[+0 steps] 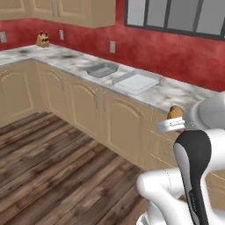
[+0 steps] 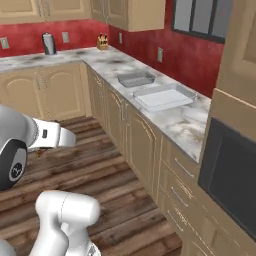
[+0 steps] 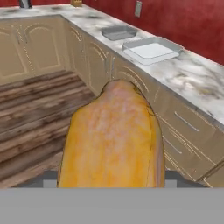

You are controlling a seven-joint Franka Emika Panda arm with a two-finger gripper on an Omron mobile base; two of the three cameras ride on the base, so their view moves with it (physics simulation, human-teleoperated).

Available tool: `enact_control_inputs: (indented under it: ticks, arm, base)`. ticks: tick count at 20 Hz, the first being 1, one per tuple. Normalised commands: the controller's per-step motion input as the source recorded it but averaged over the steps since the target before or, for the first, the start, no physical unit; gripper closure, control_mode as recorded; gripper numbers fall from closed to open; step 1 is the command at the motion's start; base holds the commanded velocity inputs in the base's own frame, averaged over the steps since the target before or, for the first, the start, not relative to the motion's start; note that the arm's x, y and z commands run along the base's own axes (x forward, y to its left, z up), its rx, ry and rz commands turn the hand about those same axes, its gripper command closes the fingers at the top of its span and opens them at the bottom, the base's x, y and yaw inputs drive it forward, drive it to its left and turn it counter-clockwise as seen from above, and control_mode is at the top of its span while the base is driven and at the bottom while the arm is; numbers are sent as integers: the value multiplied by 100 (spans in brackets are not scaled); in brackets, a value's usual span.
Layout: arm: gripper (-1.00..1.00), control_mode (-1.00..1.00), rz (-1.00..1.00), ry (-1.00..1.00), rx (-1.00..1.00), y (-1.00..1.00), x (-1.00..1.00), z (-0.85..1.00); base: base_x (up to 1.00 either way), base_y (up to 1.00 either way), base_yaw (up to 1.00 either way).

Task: Place one tomato and one chicken drumstick in each tupperware on the nearby counter, to pack two identical lunches.

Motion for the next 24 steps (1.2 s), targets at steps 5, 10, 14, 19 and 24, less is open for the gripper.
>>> enact_control_inputs:
  ticks: [5,10,14,19,24]
  arm:
    - [100,100,0,0,0,0,0,0]
    - [100,100,0,0,0,0,0,0]
    - [100,100,0,0,0,0,0,0]
    - [100,100,0,0,0,0,0,0]
    - [100,100,0,0,0,0,0,0]
  base:
    - [100,11,28]
    - [99,0,-1]
    - [60,1,-32]
    - [66,14,-55]
    - [56,39,-61]
